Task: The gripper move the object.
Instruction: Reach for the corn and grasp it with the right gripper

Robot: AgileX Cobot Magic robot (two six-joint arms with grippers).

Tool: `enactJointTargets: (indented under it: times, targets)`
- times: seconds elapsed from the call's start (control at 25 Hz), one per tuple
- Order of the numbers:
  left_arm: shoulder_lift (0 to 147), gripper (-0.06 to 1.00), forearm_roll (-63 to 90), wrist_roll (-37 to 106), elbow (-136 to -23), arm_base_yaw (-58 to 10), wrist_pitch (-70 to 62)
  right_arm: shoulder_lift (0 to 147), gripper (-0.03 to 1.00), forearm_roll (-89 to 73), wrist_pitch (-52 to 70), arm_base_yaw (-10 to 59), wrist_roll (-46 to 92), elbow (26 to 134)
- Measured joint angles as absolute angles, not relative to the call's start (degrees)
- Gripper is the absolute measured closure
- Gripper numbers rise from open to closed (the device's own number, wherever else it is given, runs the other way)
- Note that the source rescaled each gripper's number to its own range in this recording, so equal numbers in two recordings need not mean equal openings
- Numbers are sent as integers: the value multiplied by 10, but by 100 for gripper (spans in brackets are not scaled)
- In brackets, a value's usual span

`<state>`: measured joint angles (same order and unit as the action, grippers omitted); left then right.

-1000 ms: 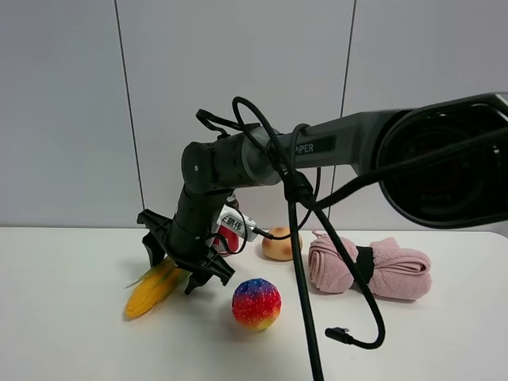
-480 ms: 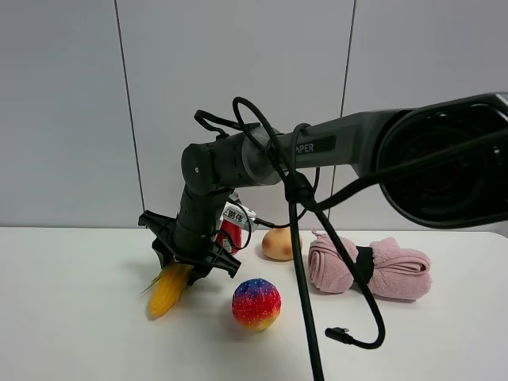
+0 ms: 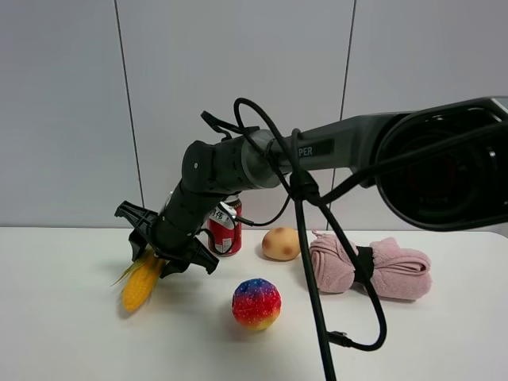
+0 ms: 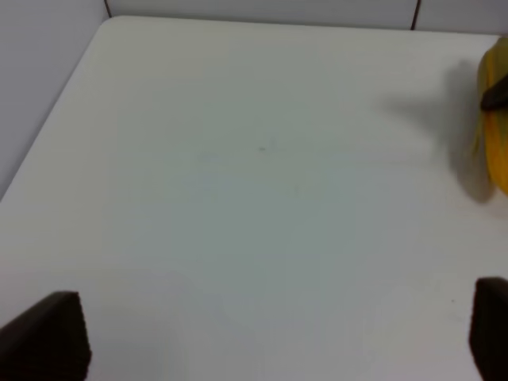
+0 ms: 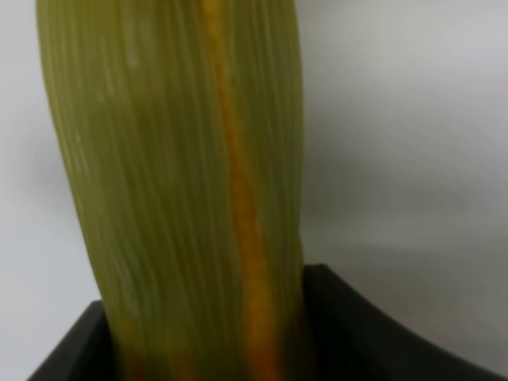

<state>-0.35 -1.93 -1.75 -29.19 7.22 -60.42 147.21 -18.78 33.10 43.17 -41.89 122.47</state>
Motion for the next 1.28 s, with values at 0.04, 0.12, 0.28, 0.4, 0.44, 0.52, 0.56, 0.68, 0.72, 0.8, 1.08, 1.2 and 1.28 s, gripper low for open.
enactJointTargets:
  times: [0.04, 0.12, 0.28, 0.4, 0.44, 0.52, 0.56, 0.68, 0.72, 0.8, 1.08, 1.2, 1.28]
  targets:
    - [-4, -6, -19, -18, -292, 72, -604, 1471, 96, -195, 331, 432, -396, 1225]
    - [-4, -6, -19, -18, -292, 72, -604, 1463, 96, -213, 332, 432, -348, 1225]
    - [-4, -6, -19, -18, -292, 72, -604, 1428, 96, -248, 348, 432, -219, 1225]
    - [-4, -6, -19, -18, -292, 72, -604, 1384, 96, -257, 378, 432, -123, 1225]
    - [-4, -6, -19, -18, -292, 72, -604, 1371, 96, -257, 391, 432, -89, 1225]
    - [-4, -6, -19, -18, -292, 72, -604, 1337, 96, -258, 414, 432, -23, 1225]
    - [-4, -6, -19, -18, -292, 72, -604, 1322, 96, -258, 427, 432, 4, 1225]
    - [-4, -6, -19, -18, -292, 72, -604, 1267, 96, -247, 465, 432, 85, 1225]
    - [-4, -6, -19, -18, -292, 72, -604, 1250, 96, -238, 482, 432, 109, 1225]
    - [-4, -6, -19, -18, -292, 72, -604, 1212, 96, -209, 518, 432, 145, 1225]
    - [-4, -6, -19, -18, -292, 72, -604, 1118, 97, -53, 659, 432, 181, 1225]
    - [-4, -6, -19, -18, -292, 72, -604, 1089, 97, -21, 695, 432, 205, 1225]
    - [-4, -6, -19, -18, -292, 72, -604, 1072, 97, -13, 700, 432, 219, 1223]
